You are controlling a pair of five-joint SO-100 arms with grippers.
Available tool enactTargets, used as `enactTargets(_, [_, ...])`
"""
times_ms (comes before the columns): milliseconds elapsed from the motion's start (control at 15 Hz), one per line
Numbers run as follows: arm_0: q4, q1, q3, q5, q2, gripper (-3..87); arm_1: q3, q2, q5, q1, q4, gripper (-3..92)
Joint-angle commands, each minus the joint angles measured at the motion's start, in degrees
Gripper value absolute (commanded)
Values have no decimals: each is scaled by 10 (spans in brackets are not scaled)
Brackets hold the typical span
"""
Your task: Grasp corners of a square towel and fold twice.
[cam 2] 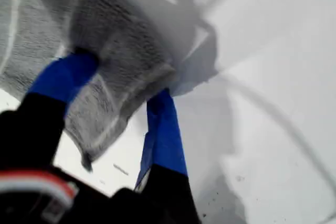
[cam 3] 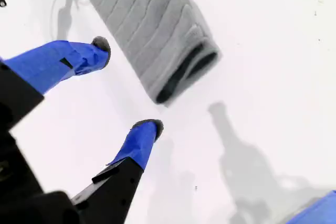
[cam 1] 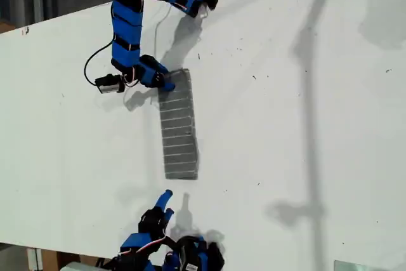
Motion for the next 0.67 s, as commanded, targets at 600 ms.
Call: enactTargets(600, [-34, 156, 309, -233, 450, 328, 216, 518, 167, -97, 80, -1])
